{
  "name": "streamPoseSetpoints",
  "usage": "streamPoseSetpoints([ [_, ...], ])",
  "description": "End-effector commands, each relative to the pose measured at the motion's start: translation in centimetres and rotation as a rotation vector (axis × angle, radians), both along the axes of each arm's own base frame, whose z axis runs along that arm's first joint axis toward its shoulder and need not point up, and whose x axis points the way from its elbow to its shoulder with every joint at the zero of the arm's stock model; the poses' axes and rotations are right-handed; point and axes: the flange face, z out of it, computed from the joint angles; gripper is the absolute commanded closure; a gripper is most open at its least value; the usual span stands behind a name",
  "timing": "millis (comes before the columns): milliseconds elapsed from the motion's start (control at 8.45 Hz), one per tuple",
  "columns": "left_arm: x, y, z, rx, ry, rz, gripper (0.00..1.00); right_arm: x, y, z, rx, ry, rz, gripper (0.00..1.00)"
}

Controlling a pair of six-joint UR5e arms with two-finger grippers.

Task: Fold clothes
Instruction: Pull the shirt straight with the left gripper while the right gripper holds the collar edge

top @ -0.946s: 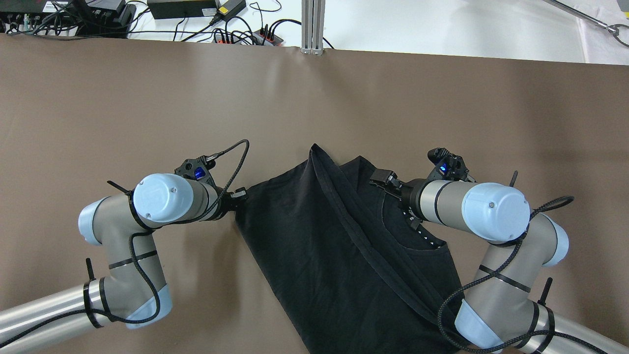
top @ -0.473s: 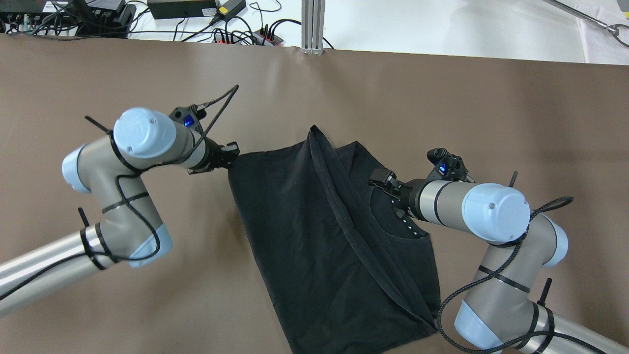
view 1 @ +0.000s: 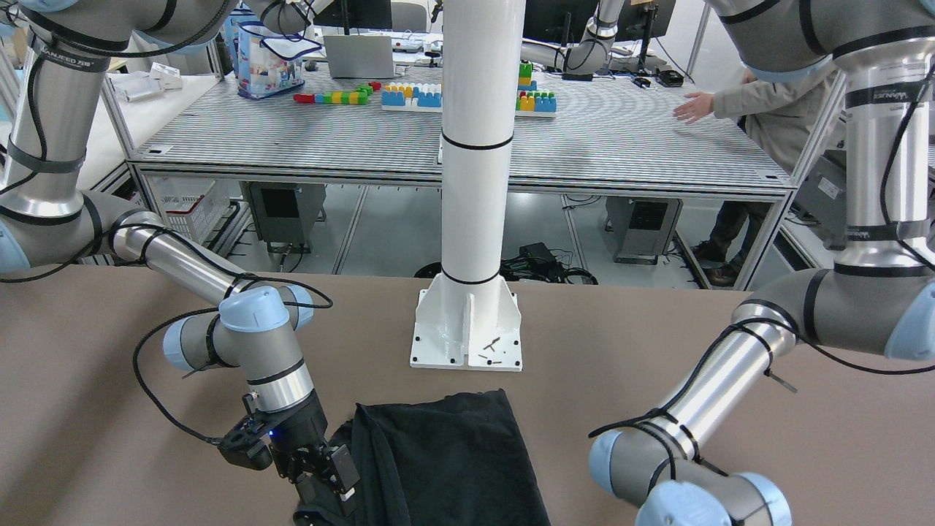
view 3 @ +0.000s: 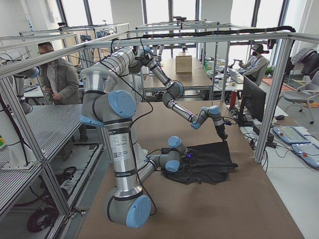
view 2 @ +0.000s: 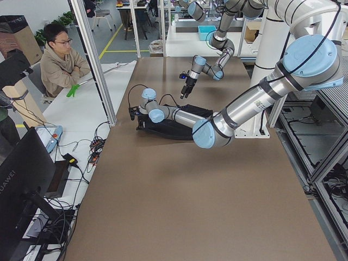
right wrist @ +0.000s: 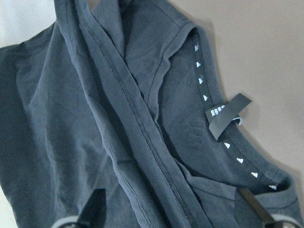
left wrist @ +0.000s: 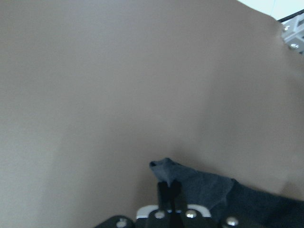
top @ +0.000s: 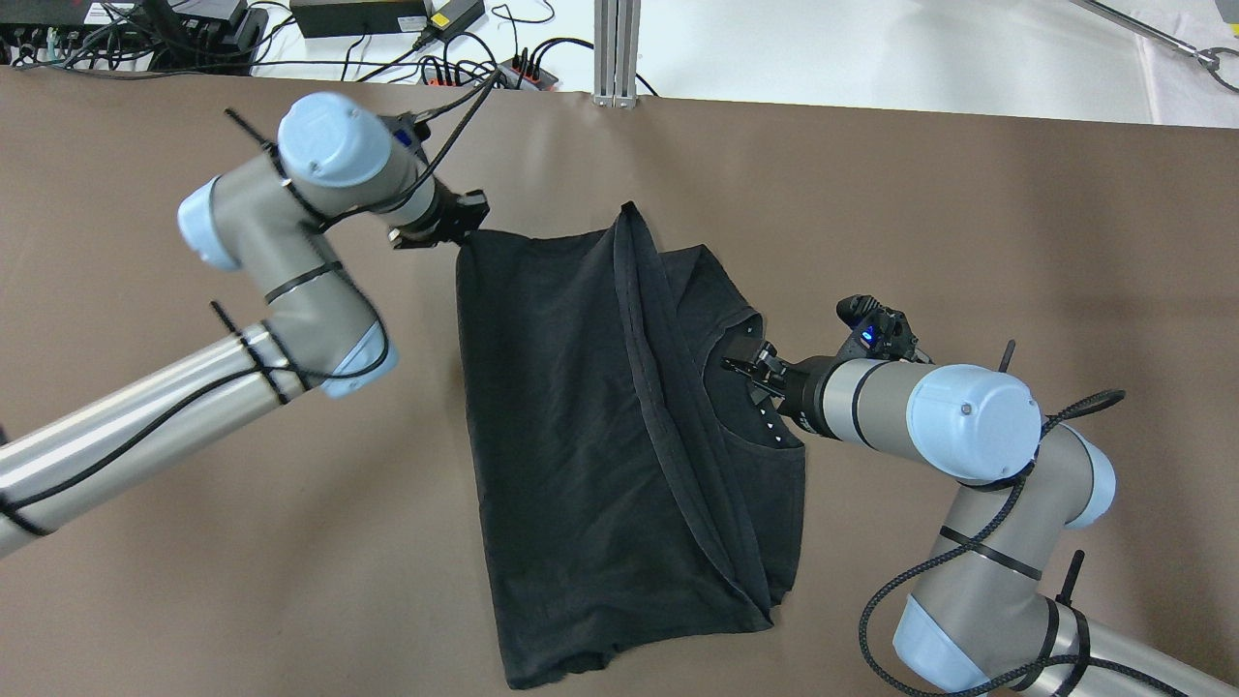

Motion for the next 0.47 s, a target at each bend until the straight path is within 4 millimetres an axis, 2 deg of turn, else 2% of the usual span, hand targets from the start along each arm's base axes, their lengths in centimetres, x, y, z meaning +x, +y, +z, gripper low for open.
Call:
streamPoseSetpoints([
  [0, 2.6, -3.0, -3.4, 0.014, -0.033, -0.038, 1.0, -0.9, 0.9, 0.2, 0.005, 0.007, -0.022, 0.05],
  [118, 2.8, -3.4, -4.3, 0.014, -0.04, -0.044, 1.0, -1.1, 1.0, 0.2, 0.005, 0.011, -0.026, 0.05],
  [237, 2.8, -3.4, -4.4, 0.021, -0.034, -0.044, 1.0, -1.5, 1.3, 0.2, -0.004, 0.007, -0.021, 0.06],
  [355, 2.7, -3.5, -4.4, 0.022, -0.036, -0.046, 0.9, -1.6, 1.3, 0.3, -0.008, 0.006, -0.021, 0.06],
])
